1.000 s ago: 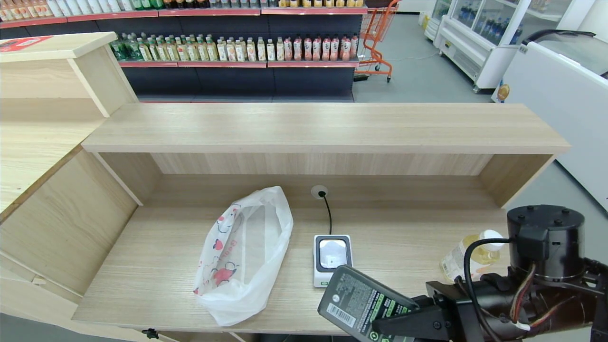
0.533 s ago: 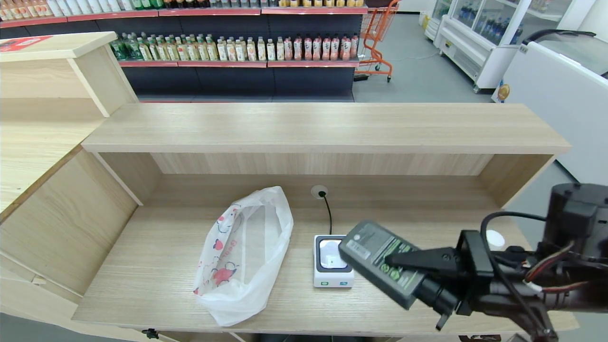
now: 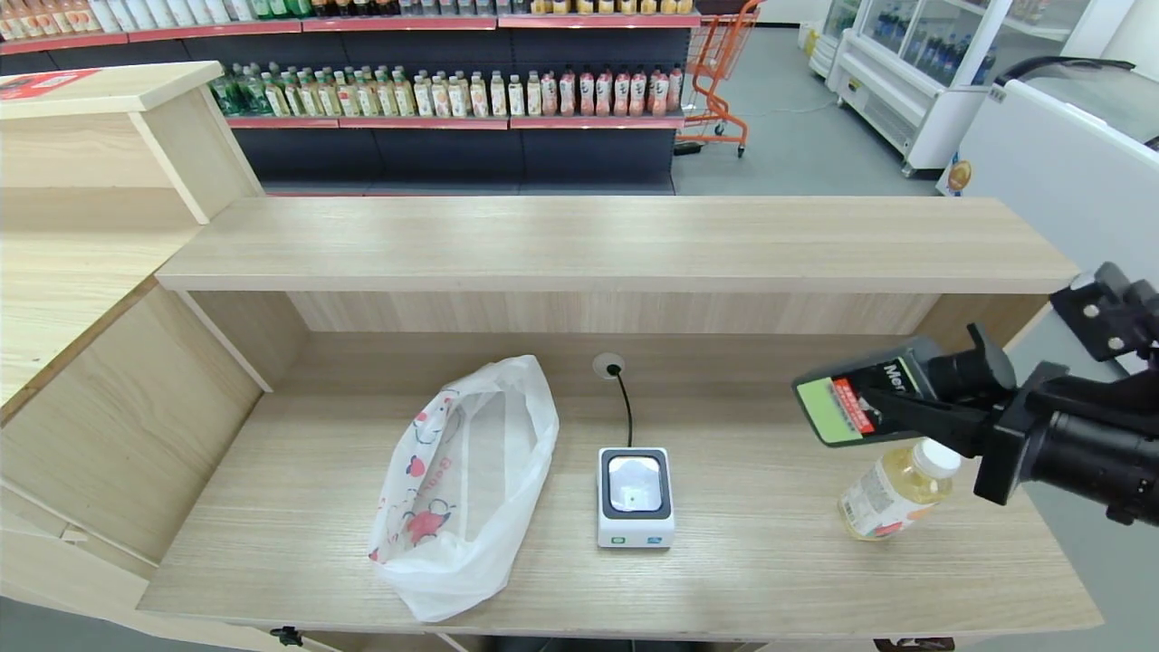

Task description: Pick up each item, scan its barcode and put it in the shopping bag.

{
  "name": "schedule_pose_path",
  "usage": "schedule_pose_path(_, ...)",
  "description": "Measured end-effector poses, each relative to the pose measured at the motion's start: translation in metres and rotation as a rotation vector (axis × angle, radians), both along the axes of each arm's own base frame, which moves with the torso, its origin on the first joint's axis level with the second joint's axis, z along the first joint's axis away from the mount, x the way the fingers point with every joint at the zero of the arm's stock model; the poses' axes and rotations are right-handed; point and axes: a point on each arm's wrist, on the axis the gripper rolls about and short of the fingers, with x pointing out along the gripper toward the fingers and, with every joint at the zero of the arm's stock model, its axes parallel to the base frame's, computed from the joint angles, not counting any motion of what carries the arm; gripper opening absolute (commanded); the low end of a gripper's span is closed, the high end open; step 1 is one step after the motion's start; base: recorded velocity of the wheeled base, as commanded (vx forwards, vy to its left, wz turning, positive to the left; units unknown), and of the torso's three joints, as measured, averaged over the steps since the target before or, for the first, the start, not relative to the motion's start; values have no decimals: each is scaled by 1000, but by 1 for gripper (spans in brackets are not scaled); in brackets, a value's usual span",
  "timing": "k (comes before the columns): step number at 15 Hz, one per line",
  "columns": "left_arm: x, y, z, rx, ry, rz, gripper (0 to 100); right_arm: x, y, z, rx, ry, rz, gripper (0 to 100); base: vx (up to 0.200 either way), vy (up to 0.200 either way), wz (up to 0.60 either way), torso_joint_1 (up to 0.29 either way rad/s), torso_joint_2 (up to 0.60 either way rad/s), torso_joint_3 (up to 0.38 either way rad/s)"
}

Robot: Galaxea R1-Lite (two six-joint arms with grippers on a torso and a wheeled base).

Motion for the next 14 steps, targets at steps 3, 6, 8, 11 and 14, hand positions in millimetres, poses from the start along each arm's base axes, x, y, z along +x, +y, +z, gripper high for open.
schedule_pose_path(3,0,0,0,0,0,0,100,11,-2,-25,247,393,-124,0,0,0,0,0,0,0)
schedule_pose_path(6,0,0,0,0,0,-1,100,20,0,-44,249,509,-123,0,0,0,0,0,0,0)
schedule_pose_path(8,0,0,0,0,0,0,100,24,8,-50,245,550,-98,0,0,0,0,0,0,0)
schedule_pose_path(11,0,0,0,0,0,-1,100,28,16,-53,244,573,-71,0,0,0,0,0,0,0)
schedule_pose_path(14,0,0,0,1,0,-1,100,29,18,-53,258,592,-64,0,0,0,0,0,0,0)
